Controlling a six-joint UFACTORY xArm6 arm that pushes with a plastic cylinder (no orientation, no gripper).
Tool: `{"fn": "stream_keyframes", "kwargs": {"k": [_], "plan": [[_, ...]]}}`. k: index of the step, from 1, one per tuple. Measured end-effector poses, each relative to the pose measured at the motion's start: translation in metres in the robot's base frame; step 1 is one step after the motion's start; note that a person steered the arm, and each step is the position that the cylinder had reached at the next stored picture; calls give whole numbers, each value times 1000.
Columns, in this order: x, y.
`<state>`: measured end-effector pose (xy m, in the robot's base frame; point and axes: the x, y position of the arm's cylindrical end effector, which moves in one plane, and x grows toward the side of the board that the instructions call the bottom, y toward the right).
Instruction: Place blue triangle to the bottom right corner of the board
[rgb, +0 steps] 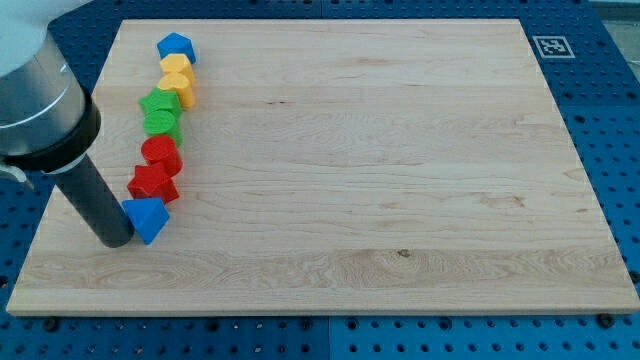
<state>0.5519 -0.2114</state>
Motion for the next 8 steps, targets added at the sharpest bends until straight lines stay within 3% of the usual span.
{"fn": "stream_keyframes", "kwargs": {"k": [2,4,5,7,8], "plan": [[21,-2],[20,-66],[11,-41],[-21,121],[-20,129]]}}
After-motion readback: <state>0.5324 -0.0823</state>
